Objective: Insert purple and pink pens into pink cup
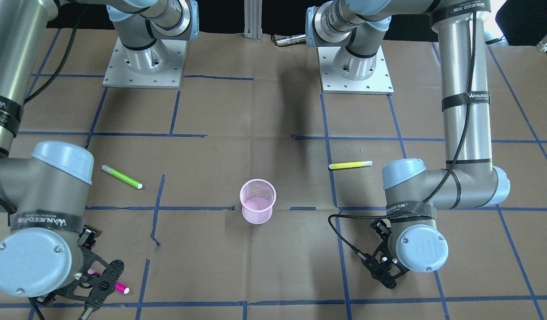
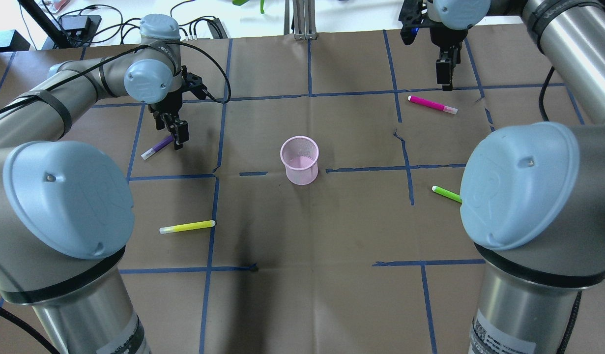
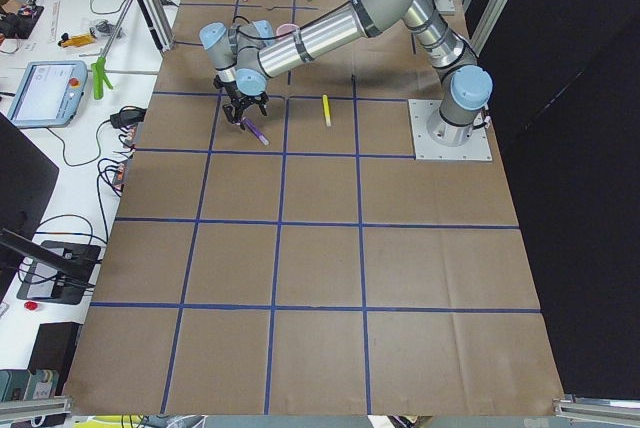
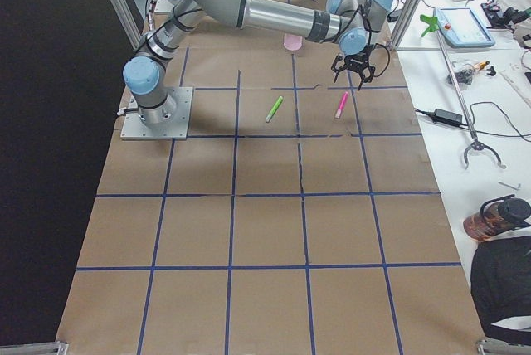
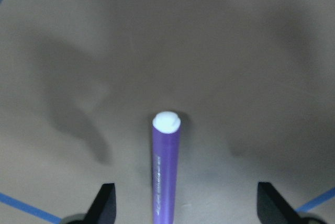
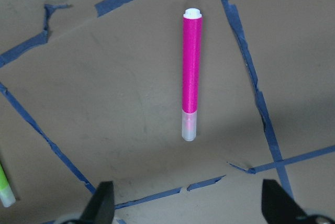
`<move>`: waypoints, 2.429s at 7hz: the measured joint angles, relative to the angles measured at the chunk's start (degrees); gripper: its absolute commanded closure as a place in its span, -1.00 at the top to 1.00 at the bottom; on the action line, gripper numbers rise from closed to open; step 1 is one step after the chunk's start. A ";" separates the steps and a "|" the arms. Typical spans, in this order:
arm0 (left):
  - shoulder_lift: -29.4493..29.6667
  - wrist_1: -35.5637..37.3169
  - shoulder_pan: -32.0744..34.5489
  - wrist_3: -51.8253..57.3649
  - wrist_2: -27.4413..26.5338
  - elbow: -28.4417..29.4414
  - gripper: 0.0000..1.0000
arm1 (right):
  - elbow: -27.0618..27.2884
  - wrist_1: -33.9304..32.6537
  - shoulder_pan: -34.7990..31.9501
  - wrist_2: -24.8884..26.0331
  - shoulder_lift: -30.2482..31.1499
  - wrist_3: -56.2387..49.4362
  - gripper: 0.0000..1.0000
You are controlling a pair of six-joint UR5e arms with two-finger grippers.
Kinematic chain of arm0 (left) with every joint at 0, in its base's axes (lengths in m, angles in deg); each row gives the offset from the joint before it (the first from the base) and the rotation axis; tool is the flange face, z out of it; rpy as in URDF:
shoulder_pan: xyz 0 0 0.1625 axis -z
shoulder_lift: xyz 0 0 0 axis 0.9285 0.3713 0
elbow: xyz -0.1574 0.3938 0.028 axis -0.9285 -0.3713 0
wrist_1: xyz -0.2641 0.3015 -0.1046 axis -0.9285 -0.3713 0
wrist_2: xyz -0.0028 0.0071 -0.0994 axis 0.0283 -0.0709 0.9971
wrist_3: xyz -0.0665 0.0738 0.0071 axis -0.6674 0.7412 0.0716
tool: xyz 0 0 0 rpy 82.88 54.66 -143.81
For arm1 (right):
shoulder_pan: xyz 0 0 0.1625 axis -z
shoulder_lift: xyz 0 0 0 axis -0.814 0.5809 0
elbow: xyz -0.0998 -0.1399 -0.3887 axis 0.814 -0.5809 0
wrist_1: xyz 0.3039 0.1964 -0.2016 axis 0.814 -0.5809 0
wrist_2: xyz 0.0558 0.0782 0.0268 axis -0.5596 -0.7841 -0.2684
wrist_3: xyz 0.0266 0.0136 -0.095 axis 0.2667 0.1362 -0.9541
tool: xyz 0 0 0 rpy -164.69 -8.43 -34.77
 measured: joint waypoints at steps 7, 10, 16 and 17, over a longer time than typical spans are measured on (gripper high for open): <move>0.16 1.96 0.79 1.25 -0.06 0.05 -1.00 | -0.91 -5.13 -2.57 6.76 -8.73 2.74 1.00; -3.33 2.37 1.52 5.15 0.87 -0.24 -1.00 | -1.03 -10.74 -4.71 6.34 -9.89 2.67 1.00; -20.83 2.42 10.46 0.14 19.74 -4.42 -1.00 | -0.41 -11.08 -4.39 7.06 -9.13 2.56 1.00; -22.96 3.62 11.04 -1.09 24.62 -5.70 -1.00 | -0.37 -11.02 -4.31 6.85 -9.05 2.31 1.00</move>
